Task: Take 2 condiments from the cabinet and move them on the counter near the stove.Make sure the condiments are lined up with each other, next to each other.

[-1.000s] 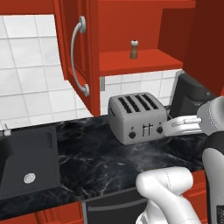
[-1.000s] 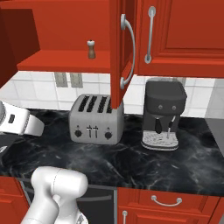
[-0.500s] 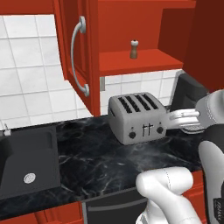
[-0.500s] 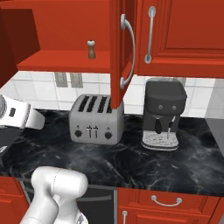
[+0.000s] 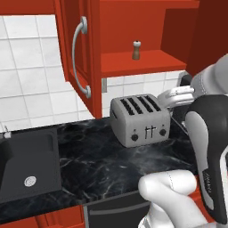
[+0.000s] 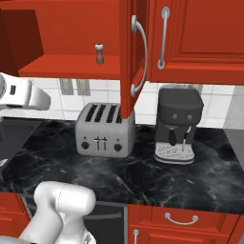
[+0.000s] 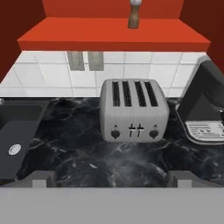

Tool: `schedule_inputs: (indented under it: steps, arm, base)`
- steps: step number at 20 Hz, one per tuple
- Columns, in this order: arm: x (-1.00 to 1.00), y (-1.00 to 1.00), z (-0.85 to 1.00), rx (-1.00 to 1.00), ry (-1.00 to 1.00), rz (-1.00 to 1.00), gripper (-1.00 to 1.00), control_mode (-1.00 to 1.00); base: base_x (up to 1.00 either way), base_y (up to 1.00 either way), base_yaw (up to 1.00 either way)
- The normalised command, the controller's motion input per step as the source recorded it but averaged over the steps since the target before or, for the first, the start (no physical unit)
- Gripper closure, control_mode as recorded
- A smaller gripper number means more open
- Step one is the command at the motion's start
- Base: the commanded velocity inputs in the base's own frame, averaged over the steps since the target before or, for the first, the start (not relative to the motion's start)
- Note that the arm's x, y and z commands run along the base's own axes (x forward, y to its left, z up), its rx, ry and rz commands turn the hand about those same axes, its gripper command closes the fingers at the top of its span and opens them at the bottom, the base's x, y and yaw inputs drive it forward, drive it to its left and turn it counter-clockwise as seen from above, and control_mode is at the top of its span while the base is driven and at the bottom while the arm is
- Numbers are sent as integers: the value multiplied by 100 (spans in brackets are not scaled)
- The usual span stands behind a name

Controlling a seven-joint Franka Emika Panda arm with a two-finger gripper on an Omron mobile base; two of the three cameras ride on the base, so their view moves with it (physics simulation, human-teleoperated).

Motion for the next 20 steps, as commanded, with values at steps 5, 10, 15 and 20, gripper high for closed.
schedule_inputs:
  steps: [5,10,15,20]
  arm:
    - [73,0,28,-7,-4,0,-100,-100]
    - [92,-6,6,-1,-5,0,-100,-100]
    - [96,-12,0,0,-8,0,-100,-100]
    - [71,0,0,0,-20,0,-100,-100]
  base:
    - [0,0,0]
    - [0,0,0]
    - [0,0,0]
    - [0,0,0]
